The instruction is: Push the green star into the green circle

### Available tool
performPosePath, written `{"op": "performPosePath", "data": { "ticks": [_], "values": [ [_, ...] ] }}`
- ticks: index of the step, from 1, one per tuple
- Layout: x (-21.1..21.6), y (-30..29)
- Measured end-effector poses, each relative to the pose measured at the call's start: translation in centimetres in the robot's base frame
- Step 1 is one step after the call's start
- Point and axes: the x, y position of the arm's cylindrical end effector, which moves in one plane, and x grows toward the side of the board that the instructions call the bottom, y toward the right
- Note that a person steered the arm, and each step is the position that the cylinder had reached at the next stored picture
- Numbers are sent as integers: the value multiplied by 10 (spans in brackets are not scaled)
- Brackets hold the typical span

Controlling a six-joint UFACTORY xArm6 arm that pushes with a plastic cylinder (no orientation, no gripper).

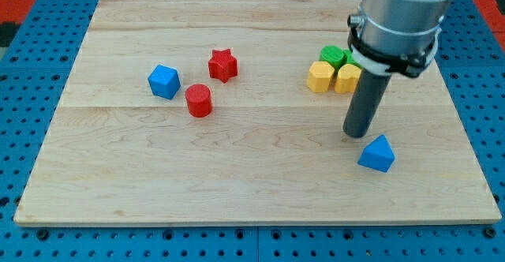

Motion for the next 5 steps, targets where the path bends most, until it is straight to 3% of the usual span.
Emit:
{"op": "performPosePath", "data": {
  "ticks": [2,4,5],
  "values": [
    [-65,101],
    [-139,41],
    [-141,-12]
  ]
}}
